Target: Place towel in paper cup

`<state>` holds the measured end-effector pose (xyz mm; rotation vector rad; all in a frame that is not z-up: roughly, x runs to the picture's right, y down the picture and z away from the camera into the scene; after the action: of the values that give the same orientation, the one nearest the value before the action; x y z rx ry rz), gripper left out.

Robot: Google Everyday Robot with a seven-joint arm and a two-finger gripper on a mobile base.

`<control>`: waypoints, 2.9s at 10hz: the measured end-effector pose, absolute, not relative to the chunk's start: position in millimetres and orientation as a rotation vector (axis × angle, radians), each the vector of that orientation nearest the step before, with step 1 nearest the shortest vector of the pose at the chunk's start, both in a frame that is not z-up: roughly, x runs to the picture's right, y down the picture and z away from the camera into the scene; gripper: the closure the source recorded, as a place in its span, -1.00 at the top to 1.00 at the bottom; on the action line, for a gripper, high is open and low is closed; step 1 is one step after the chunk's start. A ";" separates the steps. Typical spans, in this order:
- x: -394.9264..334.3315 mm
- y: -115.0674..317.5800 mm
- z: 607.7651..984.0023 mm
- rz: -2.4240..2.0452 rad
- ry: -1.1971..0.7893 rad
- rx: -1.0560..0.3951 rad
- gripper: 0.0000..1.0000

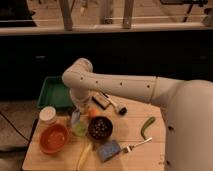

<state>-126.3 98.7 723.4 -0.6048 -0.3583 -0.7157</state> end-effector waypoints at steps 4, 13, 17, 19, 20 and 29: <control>-161.6 74.8 722.5 -0.855 -0.405 -0.571 -1.00; -237.3 63.4 736.3 -1.084 -0.497 -0.557 -1.00; -275.1 68.9 742.2 -1.158 -0.543 -0.558 -1.00; -289.9 70.9 744.0 -1.189 -0.566 -0.559 -1.00; -293.8 71.6 746.3 -1.200 -0.575 -0.564 -1.00; -314.9 90.8 763.0 -1.247 -0.610 -0.580 0.42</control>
<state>-314.9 90.8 763.0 -0.5805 -0.6104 -1.2469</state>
